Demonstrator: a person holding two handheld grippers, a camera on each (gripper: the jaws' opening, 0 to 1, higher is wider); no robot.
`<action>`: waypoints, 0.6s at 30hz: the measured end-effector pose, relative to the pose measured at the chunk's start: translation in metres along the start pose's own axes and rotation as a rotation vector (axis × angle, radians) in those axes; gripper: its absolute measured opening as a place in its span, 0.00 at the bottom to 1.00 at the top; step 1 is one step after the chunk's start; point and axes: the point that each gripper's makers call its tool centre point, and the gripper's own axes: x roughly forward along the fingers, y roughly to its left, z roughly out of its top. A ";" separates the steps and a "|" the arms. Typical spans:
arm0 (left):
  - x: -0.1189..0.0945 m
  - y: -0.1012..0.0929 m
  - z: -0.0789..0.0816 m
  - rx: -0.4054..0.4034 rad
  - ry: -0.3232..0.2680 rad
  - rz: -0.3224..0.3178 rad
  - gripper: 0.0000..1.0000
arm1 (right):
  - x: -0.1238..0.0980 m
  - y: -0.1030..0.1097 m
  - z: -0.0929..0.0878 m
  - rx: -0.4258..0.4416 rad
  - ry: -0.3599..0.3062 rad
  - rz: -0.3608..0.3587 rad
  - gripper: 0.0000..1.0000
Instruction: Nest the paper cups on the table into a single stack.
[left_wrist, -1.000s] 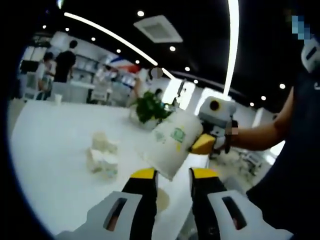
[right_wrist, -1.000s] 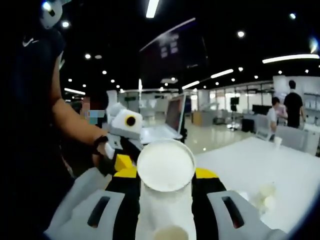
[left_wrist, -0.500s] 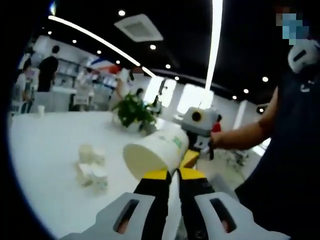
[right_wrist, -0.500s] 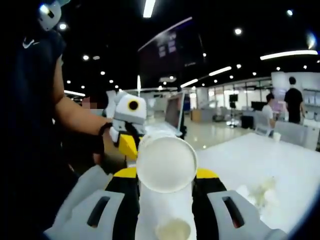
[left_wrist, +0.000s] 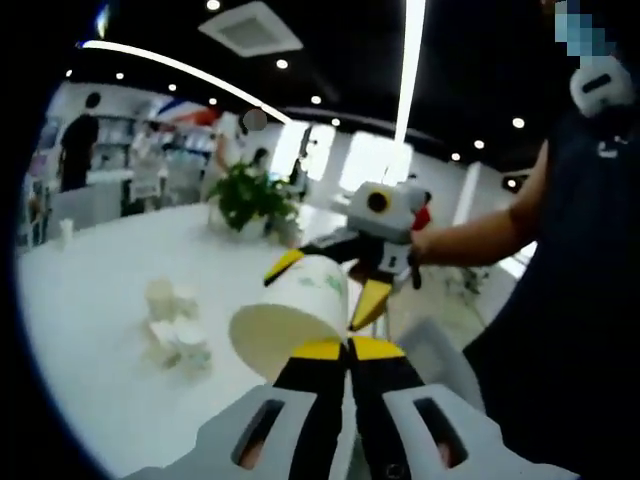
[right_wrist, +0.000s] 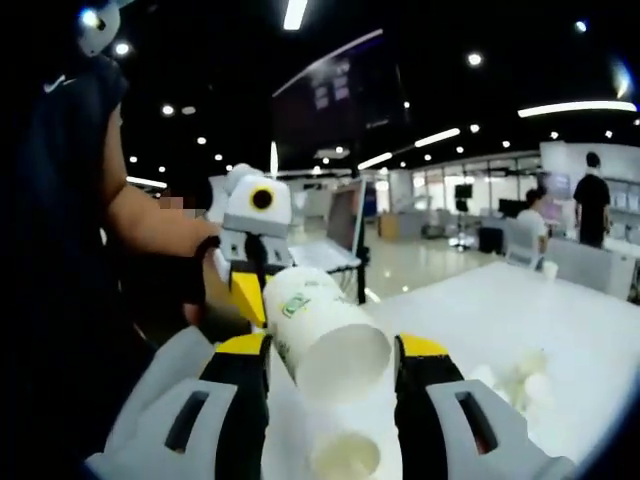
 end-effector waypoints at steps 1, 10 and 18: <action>0.000 0.001 0.002 0.001 -0.004 0.004 0.00 | 0.001 -0.001 0.001 0.000 -0.002 0.004 0.45; -0.002 0.002 0.017 0.002 -0.050 0.002 0.00 | 0.000 -0.003 0.001 0.019 -0.025 -0.008 0.44; 0.006 0.000 0.018 0.021 0.005 0.013 0.00 | -0.006 -0.008 -0.009 0.036 0.022 -0.054 0.52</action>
